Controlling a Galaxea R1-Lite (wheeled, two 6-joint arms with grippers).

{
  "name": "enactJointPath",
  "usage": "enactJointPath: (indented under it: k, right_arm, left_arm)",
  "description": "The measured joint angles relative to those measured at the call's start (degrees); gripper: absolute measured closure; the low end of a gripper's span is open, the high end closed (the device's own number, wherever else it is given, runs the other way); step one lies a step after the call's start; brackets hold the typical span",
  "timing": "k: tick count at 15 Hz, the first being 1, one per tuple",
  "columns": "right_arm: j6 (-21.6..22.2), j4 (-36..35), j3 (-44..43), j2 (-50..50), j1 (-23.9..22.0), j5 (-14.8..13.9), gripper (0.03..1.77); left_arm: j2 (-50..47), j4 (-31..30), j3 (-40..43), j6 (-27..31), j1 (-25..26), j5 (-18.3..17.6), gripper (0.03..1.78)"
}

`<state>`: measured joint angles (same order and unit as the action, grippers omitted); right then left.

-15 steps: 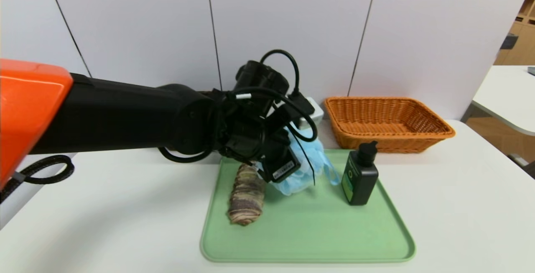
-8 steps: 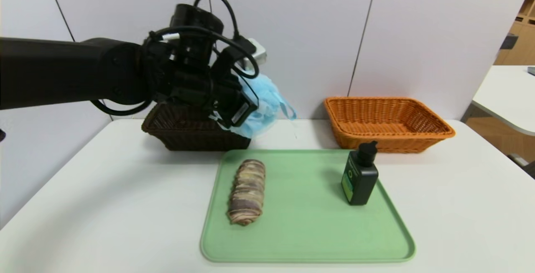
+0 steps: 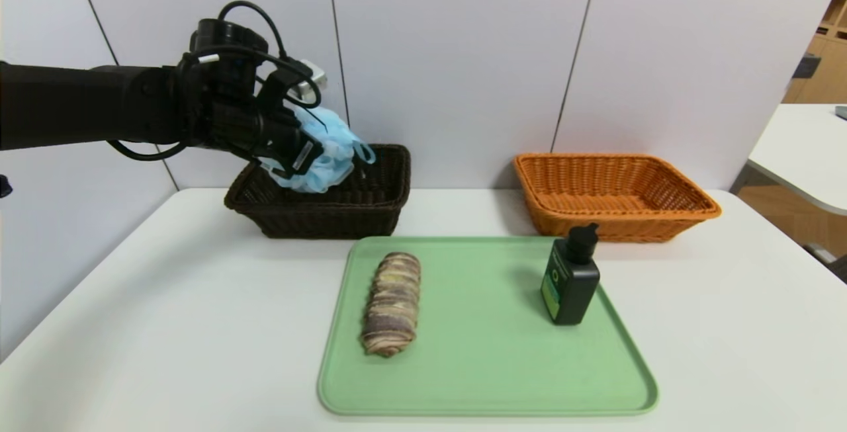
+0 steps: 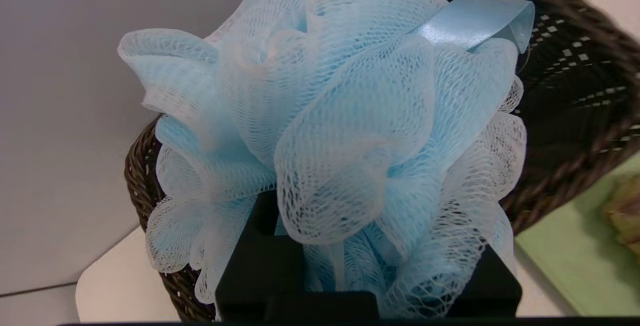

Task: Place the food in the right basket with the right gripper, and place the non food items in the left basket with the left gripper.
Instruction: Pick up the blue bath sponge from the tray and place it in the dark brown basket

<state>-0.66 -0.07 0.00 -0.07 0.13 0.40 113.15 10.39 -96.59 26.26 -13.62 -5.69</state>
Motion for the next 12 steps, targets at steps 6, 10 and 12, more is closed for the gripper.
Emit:
enactJointPath:
  k: [6,10,12]
  right_arm:
    - [0.00,0.00,0.00,0.00,0.02,0.01,0.10]
    - [-0.02,0.00,0.00,0.00,0.02,0.01,0.10]
    - [0.00,0.00,-0.02,0.00,0.02,0.00,0.10]
  left_arm:
    - [6.97,-10.12,0.00,-1.78,4.45,-0.11,1.29]
    - [9.62,-10.52,0.00,-2.62,4.97,-0.20,1.29]
    - [10.22,-10.48,0.00,-2.61,5.22,-0.20,1.29]
